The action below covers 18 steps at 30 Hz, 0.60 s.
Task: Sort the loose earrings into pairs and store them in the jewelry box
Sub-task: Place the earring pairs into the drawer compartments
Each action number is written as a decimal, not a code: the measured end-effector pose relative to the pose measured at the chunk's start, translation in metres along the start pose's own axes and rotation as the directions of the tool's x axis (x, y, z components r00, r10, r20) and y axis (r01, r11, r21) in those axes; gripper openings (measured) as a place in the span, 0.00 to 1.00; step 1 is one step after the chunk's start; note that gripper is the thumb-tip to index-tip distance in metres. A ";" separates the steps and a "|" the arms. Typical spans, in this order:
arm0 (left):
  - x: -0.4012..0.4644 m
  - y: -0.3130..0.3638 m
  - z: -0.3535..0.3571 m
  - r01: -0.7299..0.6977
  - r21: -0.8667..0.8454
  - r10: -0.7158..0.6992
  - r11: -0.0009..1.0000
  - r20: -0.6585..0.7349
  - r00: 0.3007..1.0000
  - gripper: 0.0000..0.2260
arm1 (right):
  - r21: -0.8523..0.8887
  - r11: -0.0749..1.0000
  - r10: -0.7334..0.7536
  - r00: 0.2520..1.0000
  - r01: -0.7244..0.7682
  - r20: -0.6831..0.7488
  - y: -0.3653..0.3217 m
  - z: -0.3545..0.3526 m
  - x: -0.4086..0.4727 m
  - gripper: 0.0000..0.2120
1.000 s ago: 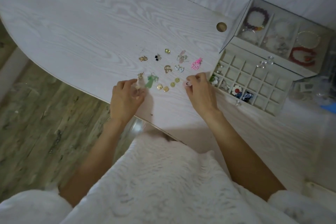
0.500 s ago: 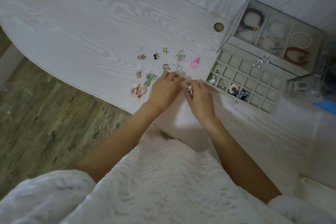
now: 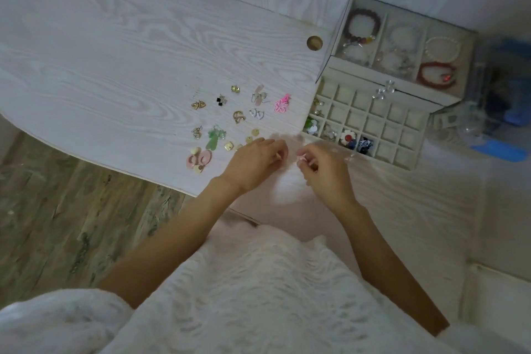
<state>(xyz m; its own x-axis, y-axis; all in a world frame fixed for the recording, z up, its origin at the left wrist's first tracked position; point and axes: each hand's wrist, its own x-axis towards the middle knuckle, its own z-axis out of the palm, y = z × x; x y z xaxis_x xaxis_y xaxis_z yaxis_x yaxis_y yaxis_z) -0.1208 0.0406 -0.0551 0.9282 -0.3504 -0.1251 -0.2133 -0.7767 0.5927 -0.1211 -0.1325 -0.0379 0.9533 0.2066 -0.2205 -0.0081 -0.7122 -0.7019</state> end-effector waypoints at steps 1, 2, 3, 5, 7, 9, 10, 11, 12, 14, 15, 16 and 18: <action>0.001 0.007 0.000 0.022 -0.090 -0.023 0.996 -0.018 1.000 0.04 | 0.049 0.999 0.019 0.999 -0.018 -0.033 0.000 -0.008 0.001 0.05; 0.005 0.016 -0.001 0.039 -0.191 -0.047 0.981 -0.042 0.998 0.04 | 0.083 0.996 0.038 0.997 -0.032 -0.070 0.001 -0.016 0.004 0.05; 0.013 0.026 -0.003 0.047 -0.283 -0.068 0.958 -0.066 0.995 0.05 | 0.110 0.993 0.054 0.993 -0.042 -0.109 0.003 -0.025 0.008 0.05; 0.032 0.042 -0.005 0.072 -0.408 -0.127 0.910 -0.109 0.986 0.05 | 0.153 0.987 0.065 0.982 -0.038 -0.176 0.007 -0.037 0.020 0.03; 0.058 0.053 -0.005 0.107 -0.484 -0.195 0.868 -0.136 0.971 0.04 | 0.157 0.987 0.069 0.970 -0.032 -0.234 0.010 -0.048 0.033 0.01; 0.083 0.060 -0.002 0.147 -0.515 -0.265 0.845 -0.163 0.950 0.04 | 0.120 0.991 0.088 0.959 -0.057 -0.268 0.013 -0.053 0.046 0.02; 0.093 0.062 -0.001 0.167 -0.516 -0.292 0.840 -0.172 0.941 0.04 | 0.119 0.989 0.120 0.953 -0.090 -0.277 0.014 -0.055 0.051 0.03; 0.101 0.065 0.000 0.184 -0.515 -0.312 0.837 -0.175 0.934 0.05 | 0.133 0.983 0.159 0.946 -0.126 -0.283 0.015 -0.055 0.057 0.03; 0.107 0.067 0.002 0.195 -0.519 -0.325 0.832 -0.172 0.930 0.05 | 0.149 0.977 0.191 0.938 -0.153 -0.288 0.016 -0.056 0.062 0.04; 0.113 0.069 0.004 0.206 -0.510 -0.330 0.835 -0.165 0.929 0.07 | 0.180 0.967 0.229 0.931 -0.183 -0.283 0.019 -0.058 0.069 0.05; 0.114 0.070 0.005 0.214 -0.488 -0.325 0.846 -0.154 0.933 0.08 | 0.196 0.962 0.240 0.933 -0.191 -0.268 0.020 -0.058 0.071 0.06; 0.115 0.069 0.005 0.223 -0.464 -0.318 0.857 -0.137 0.938 0.09 | 0.208 0.957 0.250 0.936 -0.201 -0.247 0.021 -0.059 0.073 0.08; 0.115 0.068 0.006 0.229 -0.420 -0.295 0.878 -0.101 0.950 0.12 | 0.198 0.954 0.267 0.940 -0.226 -0.213 0.023 -0.060 0.073 0.12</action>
<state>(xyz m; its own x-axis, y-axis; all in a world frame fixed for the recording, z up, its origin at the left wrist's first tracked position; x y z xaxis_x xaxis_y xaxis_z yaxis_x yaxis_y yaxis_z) -0.0309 -0.0558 -0.0339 0.9756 -0.0507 -0.2137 0.1527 -0.5427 0.8259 -0.0335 -0.1743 -0.0299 0.9581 -0.1386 -0.2505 -0.2829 -0.5931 -0.7538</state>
